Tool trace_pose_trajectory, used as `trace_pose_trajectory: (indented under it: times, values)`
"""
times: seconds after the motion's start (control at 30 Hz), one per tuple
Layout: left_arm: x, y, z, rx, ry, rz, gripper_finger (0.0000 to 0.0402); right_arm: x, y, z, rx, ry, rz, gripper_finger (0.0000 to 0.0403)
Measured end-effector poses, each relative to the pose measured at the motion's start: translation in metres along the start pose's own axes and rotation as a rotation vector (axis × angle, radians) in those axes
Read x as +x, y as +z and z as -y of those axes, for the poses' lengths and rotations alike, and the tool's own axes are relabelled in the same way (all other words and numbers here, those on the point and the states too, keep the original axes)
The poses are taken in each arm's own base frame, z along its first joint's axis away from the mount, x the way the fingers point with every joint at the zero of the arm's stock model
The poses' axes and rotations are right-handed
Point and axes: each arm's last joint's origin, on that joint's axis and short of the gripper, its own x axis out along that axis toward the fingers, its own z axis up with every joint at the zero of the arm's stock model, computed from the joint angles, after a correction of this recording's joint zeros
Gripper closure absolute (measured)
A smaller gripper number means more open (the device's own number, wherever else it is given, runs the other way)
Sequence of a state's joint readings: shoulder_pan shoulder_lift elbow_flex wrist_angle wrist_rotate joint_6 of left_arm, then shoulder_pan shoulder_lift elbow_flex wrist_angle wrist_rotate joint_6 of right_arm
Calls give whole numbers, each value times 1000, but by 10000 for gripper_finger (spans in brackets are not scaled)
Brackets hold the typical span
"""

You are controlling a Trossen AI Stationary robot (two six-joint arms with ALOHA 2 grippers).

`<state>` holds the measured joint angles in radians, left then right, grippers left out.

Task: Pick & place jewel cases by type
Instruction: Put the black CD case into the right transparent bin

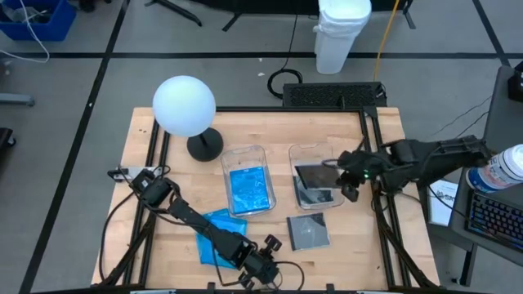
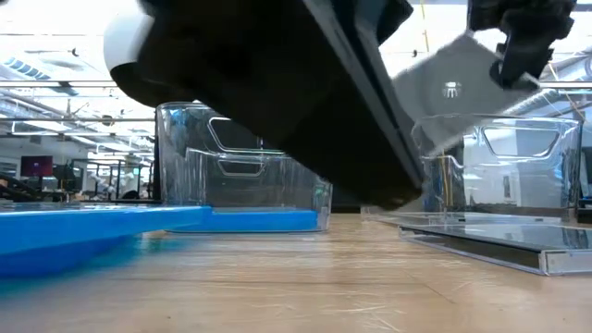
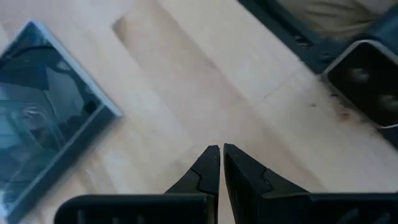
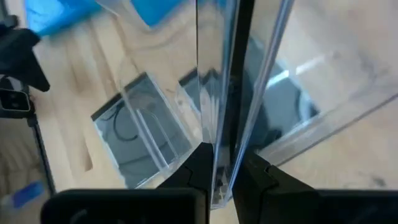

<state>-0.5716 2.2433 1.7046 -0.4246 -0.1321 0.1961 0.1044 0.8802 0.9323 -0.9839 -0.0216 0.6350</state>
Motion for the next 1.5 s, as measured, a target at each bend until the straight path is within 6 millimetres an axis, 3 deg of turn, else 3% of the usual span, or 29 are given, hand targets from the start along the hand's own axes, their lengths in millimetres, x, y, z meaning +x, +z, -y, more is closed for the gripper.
trace_pose_trajectory:
  times: [0.4,0.67,0.87,1.13,1.5]
  values:
    - [1,-1,-11,11,15,4,371,36,34,30,252,110,-224,373]
    - [1,-1,-10,13,14,2,371,51,51,43,396,164,-234,369]
    - [1,-1,-7,18,16,1,371,57,52,44,501,131,-264,374]
    - [-1,1,4,39,20,-3,371,59,61,45,537,84,-142,370]
    - [-1,-2,7,45,51,-45,371,62,54,26,609,97,-197,369]
